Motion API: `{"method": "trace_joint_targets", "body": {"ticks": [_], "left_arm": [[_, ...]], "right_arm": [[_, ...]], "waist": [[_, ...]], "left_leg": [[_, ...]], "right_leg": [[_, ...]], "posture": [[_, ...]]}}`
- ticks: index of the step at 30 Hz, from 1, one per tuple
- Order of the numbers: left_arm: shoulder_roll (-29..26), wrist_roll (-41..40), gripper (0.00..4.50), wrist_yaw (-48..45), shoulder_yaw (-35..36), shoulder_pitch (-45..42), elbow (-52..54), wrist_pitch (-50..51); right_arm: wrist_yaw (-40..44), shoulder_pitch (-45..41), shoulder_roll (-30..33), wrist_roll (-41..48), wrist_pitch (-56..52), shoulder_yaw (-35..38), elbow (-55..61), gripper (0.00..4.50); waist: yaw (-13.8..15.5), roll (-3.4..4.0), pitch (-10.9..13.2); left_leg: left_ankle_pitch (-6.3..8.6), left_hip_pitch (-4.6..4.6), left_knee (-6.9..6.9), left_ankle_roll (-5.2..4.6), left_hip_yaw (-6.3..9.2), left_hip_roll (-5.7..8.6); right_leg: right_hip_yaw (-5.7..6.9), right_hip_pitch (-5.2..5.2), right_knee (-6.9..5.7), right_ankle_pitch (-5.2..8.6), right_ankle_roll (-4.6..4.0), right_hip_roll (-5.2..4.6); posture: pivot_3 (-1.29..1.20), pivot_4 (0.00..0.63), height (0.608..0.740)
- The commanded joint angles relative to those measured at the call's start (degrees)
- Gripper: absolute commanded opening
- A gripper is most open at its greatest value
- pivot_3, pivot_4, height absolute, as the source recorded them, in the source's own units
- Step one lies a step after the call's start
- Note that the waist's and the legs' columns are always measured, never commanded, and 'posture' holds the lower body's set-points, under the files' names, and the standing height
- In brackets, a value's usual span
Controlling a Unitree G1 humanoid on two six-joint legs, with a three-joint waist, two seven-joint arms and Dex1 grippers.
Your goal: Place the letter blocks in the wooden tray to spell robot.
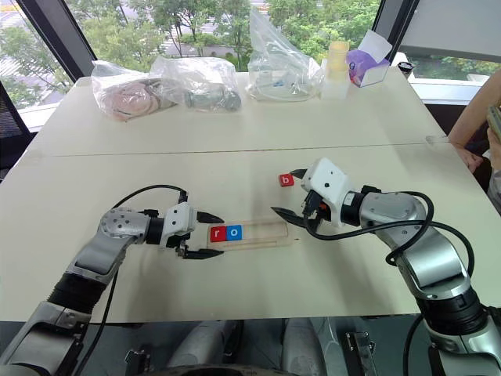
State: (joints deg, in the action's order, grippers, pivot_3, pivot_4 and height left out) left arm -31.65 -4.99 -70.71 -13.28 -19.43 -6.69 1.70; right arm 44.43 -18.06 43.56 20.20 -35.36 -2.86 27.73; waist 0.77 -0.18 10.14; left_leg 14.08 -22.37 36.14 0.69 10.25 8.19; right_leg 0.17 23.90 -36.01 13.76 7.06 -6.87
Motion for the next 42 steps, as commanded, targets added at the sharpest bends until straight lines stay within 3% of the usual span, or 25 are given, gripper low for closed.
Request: {"method": "trace_joint_targets", "body": {"ticks": [1, 12, 28, 36, 39, 42], "left_arm": [[-0.6, 3.2, 4.44, 0.0, -4.5, 2.8, -1.6, 1.5], [-5.1, 0.5, 4.44, 4.5, 1.6, 6.4, 4.0, 4.7], [-15.4, -8.0, 4.44, 8.2, 12.7, 20.4, 21.0, 12.7], [-15.9, -14.3, 4.44, 9.0, 18.0, 22.1, 24.7, 16.1], [-15.9, -15.6, 4.50, 10.1, 19.1, 20.9, 25.4, 17.8], [-16.1, -15.9, 4.50, 10.7, 19.5, 20.0, 25.3, 18.3]], "right_arm": [[-2.9, -2.2, -3.2, -0.4, -0.4, 0.1, -1.7, 4.50], [-22.2, -13.5, -20.2, -6.6, -17.4, -3.9, -13.5, 4.50], [-29.7, -17.2, -28.7, -12.3, -16.2, -4.9, -27.3, 4.50], [-31.2, -19.7, -30.8, -13.6, -15.2, -4.1, -33.3, 4.50], [-31.3, -19.7, -31.5, -13.7, -16.3, -4.6, -33.2, 3.76], [-31.7, -18.6, -31.7, -13.9, -18.3, -5.0, -30.8, 2.25]], "waist": [[0.0, 0.00, 0.0], [-0.3, 0.14, -0.2], [-2.0, 0.15, -0.2], [-1.6, 0.15, -0.2], [-1.6, 0.15, -0.2], [-1.7, 0.14, -0.2]], "left_leg": [[0.00, 0.00, 0.00, 0.00, 0.00, 0.00], [-0.02, 0.04, -0.12, 0.03, -0.09, -0.02], [-0.07, 0.02, -0.35, 0.11, -0.44, -0.24], [-0.07, 0.02, -0.41, 0.12, -0.53, -0.24], [-0.07, 0.02, -0.41, 0.12, -0.52, -0.25], [-0.08, 0.03, -0.41, 0.13, -0.53, -0.26]], "right_leg": [[0.00, 0.00, 0.00, 0.00, 0.00, 0.00], [-0.16, 0.19, -0.12, -0.02, -0.04, 0.03], [-0.53, 0.55, -0.18, -0.14, -0.22, 0.23], [-0.67, 0.62, -0.17, -0.14, -0.22, 0.31], [-0.68, 0.62, -0.17, -0.14, -0.22, 0.32], [-0.69, 0.63, -0.18, -0.14, -0.22, 0.34]], "posture": [[0.00, 0.150, 0.740], [0.00, 0.150, 0.740], [0.00, 0.150, 0.740], [0.00, 0.150, 0.740], [0.00, 0.150, 0.740], [0.00, 0.150, 0.740]]}}
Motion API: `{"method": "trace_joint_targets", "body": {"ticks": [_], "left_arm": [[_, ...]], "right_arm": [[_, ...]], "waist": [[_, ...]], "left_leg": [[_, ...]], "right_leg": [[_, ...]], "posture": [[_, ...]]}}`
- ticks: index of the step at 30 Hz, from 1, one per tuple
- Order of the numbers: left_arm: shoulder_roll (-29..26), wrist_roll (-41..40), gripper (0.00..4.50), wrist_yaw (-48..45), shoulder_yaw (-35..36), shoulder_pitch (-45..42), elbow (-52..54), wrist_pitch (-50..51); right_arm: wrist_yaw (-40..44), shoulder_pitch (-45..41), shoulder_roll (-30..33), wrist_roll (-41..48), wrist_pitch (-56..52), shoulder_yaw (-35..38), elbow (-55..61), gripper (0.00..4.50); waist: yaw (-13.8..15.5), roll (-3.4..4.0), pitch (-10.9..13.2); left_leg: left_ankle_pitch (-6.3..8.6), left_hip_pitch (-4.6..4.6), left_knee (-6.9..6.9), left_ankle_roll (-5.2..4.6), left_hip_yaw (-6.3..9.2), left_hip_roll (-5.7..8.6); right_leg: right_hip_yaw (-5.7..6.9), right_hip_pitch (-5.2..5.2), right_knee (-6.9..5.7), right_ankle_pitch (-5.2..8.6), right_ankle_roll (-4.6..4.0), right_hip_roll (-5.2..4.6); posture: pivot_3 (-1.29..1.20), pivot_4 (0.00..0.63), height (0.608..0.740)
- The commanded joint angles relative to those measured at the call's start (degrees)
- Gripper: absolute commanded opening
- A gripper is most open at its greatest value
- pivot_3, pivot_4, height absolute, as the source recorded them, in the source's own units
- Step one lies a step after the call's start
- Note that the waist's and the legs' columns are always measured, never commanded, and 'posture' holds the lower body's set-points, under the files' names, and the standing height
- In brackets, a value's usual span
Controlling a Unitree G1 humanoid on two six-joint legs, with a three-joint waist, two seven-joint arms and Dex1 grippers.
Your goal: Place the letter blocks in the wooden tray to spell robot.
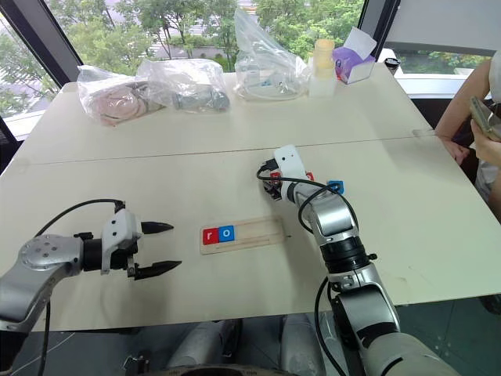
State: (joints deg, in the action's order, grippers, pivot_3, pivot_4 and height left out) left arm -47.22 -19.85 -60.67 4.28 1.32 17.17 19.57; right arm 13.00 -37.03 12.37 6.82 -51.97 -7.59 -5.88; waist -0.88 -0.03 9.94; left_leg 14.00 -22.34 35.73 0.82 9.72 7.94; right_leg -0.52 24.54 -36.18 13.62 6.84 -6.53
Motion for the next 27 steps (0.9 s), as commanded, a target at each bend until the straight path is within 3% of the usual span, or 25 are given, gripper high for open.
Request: {"method": "trace_joint_targets", "body": {"ticks": [1, 2, 3, 8, 13, 18, 22, 27], "left_arm": [[-0.5, -1.1, 4.50, 0.8, 1.9, -1.0, 1.4, 0.5], [-0.5, -1.2, 4.50, 1.0, 1.8, -1.1, 1.4, 0.5], [-0.4, -1.3, 4.50, 1.1, 1.6, -1.3, 1.5, 0.5], [0.1, -3.6, 4.50, 1.1, 1.2, -1.4, 3.4, 1.6], [0.1, -4.7, 4.50, 0.4, 0.1, -2.1, 3.8, 2.1], [0.8, -4.3, 4.50, 0.2, -1.7, -4.5, 2.2, 1.7], [1.2, -3.6, 4.50, -0.3, -3.0, -7.9, -0.5, 1.4], [1.6, -3.7, 4.50, -0.2, -3.4, -9.3, -1.0, 1.7]], "right_arm": [[-0.3, 0.9, -0.3, -0.5, -2.6, -0.5, 4.1, 1.73], [-0.3, 1.8, 0.1, -0.5, -3.8, -0.7, 6.0, 1.21], [-0.2, 2.6, 0.5, -0.5, -5.1, -1.0, 8.0, 1.16], [0.4, 7.3, 4.5, 0.2, -14.7, -0.5, 23.5, 1.16], [2.4, 14.3, 8.2, 4.5, -34.7, 6.3, 45.8, 1.16], [1.7, 20.8, 6.8, 5.7, -40.5, 10.9, 52.4, 1.16], [-0.4, 23.9, 1.6, 5.9, -40.5, 15.0, 52.1, 1.16], [-0.2, 22.7, 1.2, 7.3, -40.5, 16.1, 51.2, 3.66]], "waist": [[-0.1, 0.00, 0.0], [-0.1, 0.00, 0.0], [-0.1, 0.00, 0.0], [0.2, 0.00, 0.0], [0.4, 0.00, 0.0], [0.3, -0.02, 0.0], [0.2, -0.02, 0.0], [0.2, -0.02, 0.0]], "left_leg": [[0.00, 0.00, -0.01, 0.00, -0.01, 0.00], [0.00, 0.00, -0.02, 0.00, -0.02, 0.00], [0.00, 0.00, -0.04, 0.00, -0.01, 0.00], [0.01, -0.04, -0.07, -0.01, -0.02, 0.01], [0.01, -0.12, -0.06, -0.02, -0.01, 0.00], [0.01, -0.08, -0.04, -0.02, -0.12, -0.13], [0.01, -0.07, -0.03, -0.01, -0.18, -0.17], [0.01, -0.07, -0.03, -0.01, -0.21, -0.18]], "right_leg": [[-0.02, 0.01, 0.00, 0.00, 0.00, 0.01], [-0.03, 0.02, 0.00, 0.00, 0.00, 0.01], [-0.03, 0.03, 0.00, 0.00, 0.00, 0.01], [-0.06, 0.05, 0.03, 0.00, 0.00, -0.01], [-0.11, 0.11, 0.04, 0.01, 0.00, -0.04], [-0.10, 0.08, 0.07, 0.02, 0.01, -0.06], [-0.08, 0.08, 0.07, 0.02, 0.01, -0.03], [-0.11, 0.09, 0.07, 0.01, 0.00, 0.04]], "posture": [[0.00, 0.150, 0.740], [0.00, 0.150, 0.740], [0.00, 0.150, 0.740], [0.00, 0.150, 0.740], [0.00, 0.150, 0.740], [0.00, 0.150, 0.740], [0.00, 0.150, 0.740], [0.00, 0.150, 0.740]]}}
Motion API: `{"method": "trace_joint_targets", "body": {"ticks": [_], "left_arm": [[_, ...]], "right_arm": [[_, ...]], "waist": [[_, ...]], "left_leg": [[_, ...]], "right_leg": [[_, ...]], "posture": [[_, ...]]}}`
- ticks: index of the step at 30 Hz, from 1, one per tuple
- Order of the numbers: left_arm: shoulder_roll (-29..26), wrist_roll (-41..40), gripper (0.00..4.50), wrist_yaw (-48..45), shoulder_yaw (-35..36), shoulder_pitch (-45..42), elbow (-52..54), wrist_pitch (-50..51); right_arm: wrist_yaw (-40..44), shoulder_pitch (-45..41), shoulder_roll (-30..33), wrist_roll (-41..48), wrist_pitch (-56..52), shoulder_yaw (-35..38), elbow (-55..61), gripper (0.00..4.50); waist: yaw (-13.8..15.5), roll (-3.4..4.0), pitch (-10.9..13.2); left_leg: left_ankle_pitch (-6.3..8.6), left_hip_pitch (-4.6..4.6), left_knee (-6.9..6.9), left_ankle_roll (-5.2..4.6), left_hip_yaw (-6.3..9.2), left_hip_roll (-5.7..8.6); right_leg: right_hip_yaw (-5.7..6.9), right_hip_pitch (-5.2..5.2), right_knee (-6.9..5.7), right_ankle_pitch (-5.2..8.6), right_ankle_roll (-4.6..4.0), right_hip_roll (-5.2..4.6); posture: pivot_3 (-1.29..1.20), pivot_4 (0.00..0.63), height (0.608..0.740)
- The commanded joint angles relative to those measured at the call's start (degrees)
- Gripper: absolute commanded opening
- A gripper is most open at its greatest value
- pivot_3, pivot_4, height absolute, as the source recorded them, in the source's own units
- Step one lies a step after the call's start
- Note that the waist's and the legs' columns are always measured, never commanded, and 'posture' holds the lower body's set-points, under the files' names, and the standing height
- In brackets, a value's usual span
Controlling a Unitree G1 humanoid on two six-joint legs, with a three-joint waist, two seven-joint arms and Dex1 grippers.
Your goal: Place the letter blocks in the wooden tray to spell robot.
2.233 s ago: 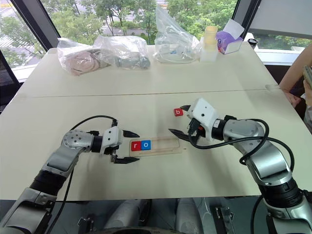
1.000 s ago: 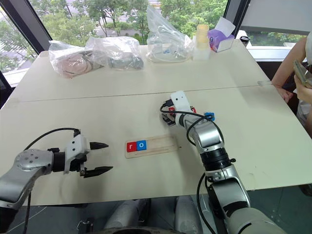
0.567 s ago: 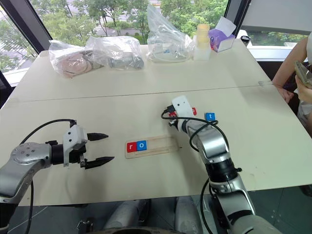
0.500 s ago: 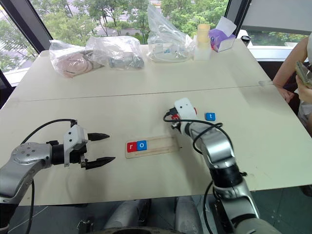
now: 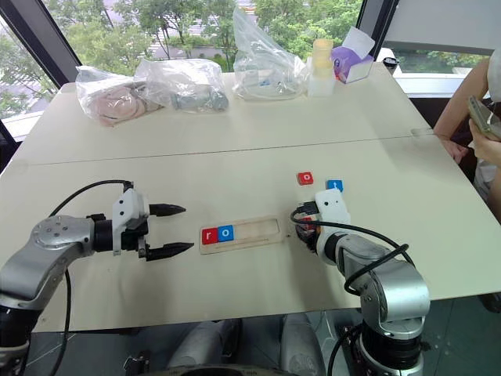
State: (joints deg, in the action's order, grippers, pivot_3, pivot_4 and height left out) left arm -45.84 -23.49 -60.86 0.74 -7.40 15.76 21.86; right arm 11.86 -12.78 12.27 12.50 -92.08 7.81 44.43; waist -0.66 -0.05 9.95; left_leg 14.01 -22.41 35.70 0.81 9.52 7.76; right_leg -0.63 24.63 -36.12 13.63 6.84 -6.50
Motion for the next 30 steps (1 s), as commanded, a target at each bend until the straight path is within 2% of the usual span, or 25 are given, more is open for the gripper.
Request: {"method": "trace_joint_targets", "body": {"ticks": [1, 2, 6, 9, 11, 14, 18, 27, 30], "left_arm": [[0.2, -0.1, 4.50, 0.1, 0.2, -0.7, 0.5, -0.4], [0.2, -0.2, 4.50, 0.0, 0.2, -0.8, 0.5, -0.2], [0.3, 0.1, 4.50, 0.0, 0.1, -0.7, 0.3, -0.4], [0.4, 0.0, 4.50, 0.1, 0.0, -0.7, 0.9, -0.1], [0.2, -0.2, 4.50, -0.1, 0.2, -0.1, 1.8, 0.0], [0.1, -0.6, 4.50, 0.1, 0.4, 0.6, 3.2, 0.3], [0.2, -1.9, 4.50, 0.3, 1.1, 1.6, 5.4, 1.3], [-0.3, -2.1, 4.50, 0.7, 2.2, 2.4, 6.5, 1.8], [-0.5, -1.9, 4.50, 0.8, 2.3, 2.8, 6.8, 1.7]], "right_arm": [[2.5, -2.4, 3.0, 2.7, -0.4, 0.4, 0.9, 4.16], [4.4, -3.5, 5.4, 3.8, -0.4, -0.1, 0.7, 4.49], [19.8, -5.9, 21.9, 9.3, 13.8, -2.4, -4.5, 4.49], [43.6, -1.7, 35.8, 6.9, 46.9, -6.0, -12.4, 4.49], [50.4, -1.0, 40.0, 5.2, 57.1, -8.9, -19.2, 4.49], [56.2, -4.1, 41.6, 0.9, 69.6, -14.1, -31.9, 4.49], [61.3, -9.3, 39.7, -1.7, 78.1, -17.9, -44.6, 4.49], [65.8, -16.1, 35.5, -4.7, 82.1, -21.6, -58.4, 4.49], [66.5, -16.7, 34.6, -4.8, 82.0, -21.5, -59.6, 3.68]], "waist": [[0.0, 0.01, 0.0], [0.0, 0.01, 0.0], [0.1, -0.03, 0.0], [0.1, -0.11, 0.1], [0.0, -0.25, 0.2], [-0.5, -0.40, 0.3], [-0.2, -0.36, 0.3], [0.1, -0.37, 0.4], [0.0, -0.36, 0.3]], "left_leg": [[0.00, 0.00, 0.00, 0.00, 0.00, 0.00], [0.00, 0.00, 0.00, 0.00, -0.01, 0.00], [0.01, 0.00, 0.04, -0.02, -0.07, 0.00], [0.04, 0.00, 0.08, -0.07, -0.12, -0.03], [0.07, 0.02, 0.09, -0.12, -0.15, -0.06], [0.09, 0.03, 0.18, -0.14, -0.21, -0.10], [0.09, 0.03, 0.33, -0.14, -0.30, -0.12], [0.09, 0.02, 0.33, -0.12, -0.28, -0.17], [0.09, 0.03, 0.34, -0.12, -0.28, -0.17]], "right_leg": [[0.00, 0.00, 0.00, 0.00, 0.00, 0.00], [0.00, 0.00, 0.01, 0.00, 0.00, 0.01], [0.02, -0.05, 0.06, 0.00, 0.01, 0.00], [0.11, -0.15, 0.13, 0.02, 0.05, 0.00], [0.15, -0.22, 0.17, 0.06, 0.12, 0.01], [0.10, -0.25, 0.18, 0.03, 0.10, 0.02], [-0.03, -0.23, 0.12, -0.02, 0.01, -0.01], [-0.06, -0.21, 0.11, -0.04, -0.02, 0.02], [-0.07, -0.21, 0.10, -0.06, -0.04, 0.03]], "posture": [[0.00, 0.150, 0.740], [0.00, 0.150, 0.740], [0.00, 0.150, 0.740], [0.00, 0.150, 0.740], [0.00, 0.150, 0.740], [0.00, 0.150, 0.740], [0.00, 0.150, 0.740], [0.00, 0.150, 0.740], [0.00, 0.150, 0.740]]}}
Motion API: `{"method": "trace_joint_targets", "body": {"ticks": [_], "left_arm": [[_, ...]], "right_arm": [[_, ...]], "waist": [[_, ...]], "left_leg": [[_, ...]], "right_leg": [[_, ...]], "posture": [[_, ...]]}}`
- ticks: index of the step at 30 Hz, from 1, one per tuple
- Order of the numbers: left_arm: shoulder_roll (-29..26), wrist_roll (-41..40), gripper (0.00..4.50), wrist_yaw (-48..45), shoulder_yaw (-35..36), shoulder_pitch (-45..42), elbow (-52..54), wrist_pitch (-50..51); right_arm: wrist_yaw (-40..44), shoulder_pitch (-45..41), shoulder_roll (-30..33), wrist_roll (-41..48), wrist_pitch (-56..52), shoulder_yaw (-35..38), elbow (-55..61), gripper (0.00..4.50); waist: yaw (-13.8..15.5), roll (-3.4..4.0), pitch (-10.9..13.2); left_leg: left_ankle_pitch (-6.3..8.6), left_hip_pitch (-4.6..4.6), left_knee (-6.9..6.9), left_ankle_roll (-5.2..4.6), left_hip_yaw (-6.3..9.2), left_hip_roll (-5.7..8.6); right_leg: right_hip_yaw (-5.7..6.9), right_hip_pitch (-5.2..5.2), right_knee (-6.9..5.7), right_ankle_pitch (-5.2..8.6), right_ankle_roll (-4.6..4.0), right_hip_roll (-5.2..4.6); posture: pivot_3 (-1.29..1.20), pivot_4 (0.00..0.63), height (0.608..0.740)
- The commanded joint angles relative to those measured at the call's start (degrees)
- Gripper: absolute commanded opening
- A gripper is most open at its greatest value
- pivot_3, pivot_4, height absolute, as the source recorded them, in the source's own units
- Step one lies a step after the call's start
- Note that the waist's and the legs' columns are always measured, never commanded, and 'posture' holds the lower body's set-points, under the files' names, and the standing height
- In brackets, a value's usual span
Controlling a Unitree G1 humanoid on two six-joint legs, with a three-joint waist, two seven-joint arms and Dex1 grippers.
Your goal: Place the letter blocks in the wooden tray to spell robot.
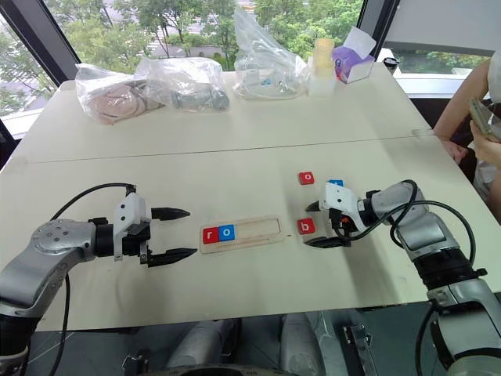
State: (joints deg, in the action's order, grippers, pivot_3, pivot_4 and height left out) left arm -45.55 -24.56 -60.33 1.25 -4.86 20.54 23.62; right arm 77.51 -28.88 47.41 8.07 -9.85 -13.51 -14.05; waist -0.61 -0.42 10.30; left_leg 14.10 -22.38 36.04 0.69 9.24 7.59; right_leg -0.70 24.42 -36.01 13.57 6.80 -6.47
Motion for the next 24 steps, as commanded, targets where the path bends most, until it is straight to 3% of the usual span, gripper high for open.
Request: {"method": "trace_joint_targets", "body": {"ticks": [1, 5, 9, 14, 24], "left_arm": [[-0.9, -0.8, 4.50, 0.3, 1.8, 0.5, 2.1, -0.1], [-1.2, -0.8, 4.50, 0.3, 1.9, 1.1, 2.3, -0.3], [-1.3, -0.9, 4.50, 0.3, 1.8, 1.2, 2.3, -0.3], [-1.0, -0.8, 4.50, 0.3, 1.3, 0.6, 2.0, -0.5], [-0.5, -1.0, 4.50, 1.4, 1.3, 1.9, 3.9, -0.1]], "right_arm": [[0.7, -0.8, -0.8, -0.5, -0.3, -0.2, -1.2, 3.16], [-0.7, -0.8, -1.7, -0.2, -1.2, 0.6, 2.2, 1.16], [-1.8, -1.3, -1.9, -0.4, -1.6, 0.9, 6.3, 1.13], [-2.1, -4.3, -5.5, 2.4, -10.2, -1.9, 20.1, 1.13], [-5.2, -8.2, -13.8, -2.2, -13.3, -10.5, 16.7, 1.13]], "waist": [[0.0, 0.01, 0.0], [0.0, 0.01, 0.0], [0.0, 0.02, 0.0], [-0.2, 0.03, 0.0], [0.1, 0.00, 0.0]], "left_leg": [[0.00, 0.00, 0.00, 0.00, 0.00, 0.00], [0.00, 0.00, -0.02, 0.00, 0.00, 0.00], [0.00, 0.00, -0.02, 0.01, 0.00, 0.00], [0.00, -0.02, -0.03, 0.01, -0.02, -0.04], [0.00, -0.03, -0.01, 0.02, 0.00, -0.01]], "right_leg": [[-0.01, 0.00, 0.00, 0.00, -0.01, 0.00], [-0.01, 0.01, 0.00, 0.00, 0.00, 0.00], [-0.03, 0.04, -0.01, 0.00, -0.01, 0.00], [-0.06, 0.09, -0.03, 0.00, 0.00, 0.02], [-0.05, 0.08, -0.03, -0.01, -0.02, 0.03]], "posture": [[0.00, 0.150, 0.740], [0.00, 0.150, 0.740], [0.00, 0.150, 0.740], [0.00, 0.150, 0.740], [0.00, 0.150, 0.740]]}}
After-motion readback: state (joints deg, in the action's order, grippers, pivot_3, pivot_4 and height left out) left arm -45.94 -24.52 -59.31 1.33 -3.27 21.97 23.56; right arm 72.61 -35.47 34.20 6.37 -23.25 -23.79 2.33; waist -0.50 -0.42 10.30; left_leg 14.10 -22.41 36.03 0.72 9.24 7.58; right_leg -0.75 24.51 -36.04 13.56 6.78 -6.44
